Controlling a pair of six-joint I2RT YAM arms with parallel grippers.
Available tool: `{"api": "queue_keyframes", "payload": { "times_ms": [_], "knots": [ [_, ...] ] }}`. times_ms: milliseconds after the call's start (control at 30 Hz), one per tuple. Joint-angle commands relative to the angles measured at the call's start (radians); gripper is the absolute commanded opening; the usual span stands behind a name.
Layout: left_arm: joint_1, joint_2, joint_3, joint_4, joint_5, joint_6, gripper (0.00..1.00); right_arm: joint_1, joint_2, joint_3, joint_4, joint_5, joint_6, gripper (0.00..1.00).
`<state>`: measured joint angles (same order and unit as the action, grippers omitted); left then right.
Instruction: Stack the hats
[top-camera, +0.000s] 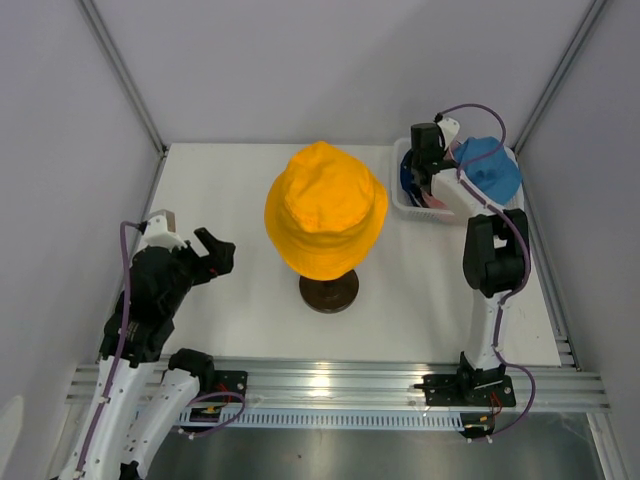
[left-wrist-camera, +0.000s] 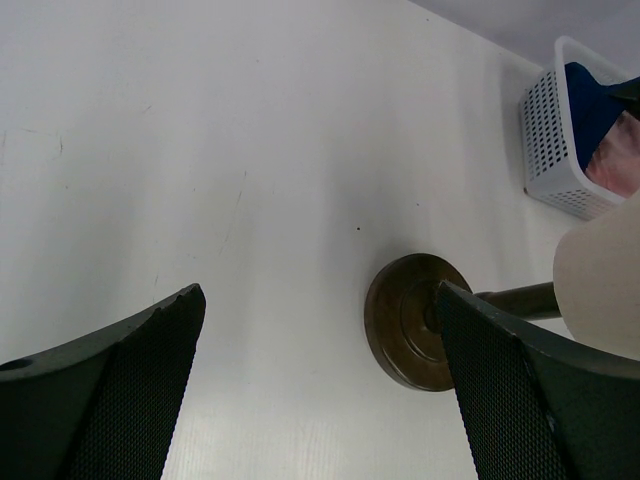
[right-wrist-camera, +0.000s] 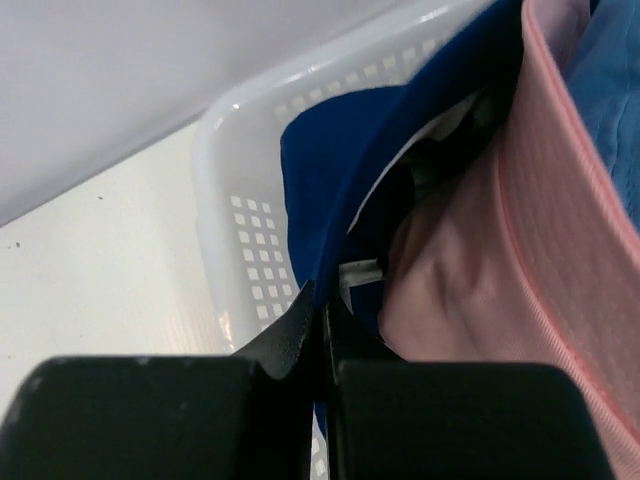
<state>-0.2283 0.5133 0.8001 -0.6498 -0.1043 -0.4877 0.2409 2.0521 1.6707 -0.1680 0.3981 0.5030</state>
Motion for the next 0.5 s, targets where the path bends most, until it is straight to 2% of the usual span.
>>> {"api": "queue_keyframes", "payload": {
  "times_ms": [0,133,267,300,467],
  "knots": [
    [0.023,0.011,-0.004,0.027,0.034,0.020,0.99,0.012,-0.068,0.060,0.018,0.013,-0.069,0.00],
    [0.033,0.008,-0.010,0.033,0.057,0.018,1.00,-0.002,-0.211,0.034,0.129,-0.128,-0.069,0.00],
    [0.033,-0.001,-0.009,0.038,0.071,0.017,0.99,-0.052,-0.319,0.041,0.274,-0.445,0.052,0.00],
    [0.033,-0.007,-0.010,0.038,0.072,0.017,0.99,-0.060,-0.329,0.046,0.303,-0.481,0.115,0.00],
    [0.035,-0.028,-0.012,0.038,0.074,0.014,0.99,-0.074,-0.333,0.164,0.441,-0.661,0.229,0.00]
  ]
}}
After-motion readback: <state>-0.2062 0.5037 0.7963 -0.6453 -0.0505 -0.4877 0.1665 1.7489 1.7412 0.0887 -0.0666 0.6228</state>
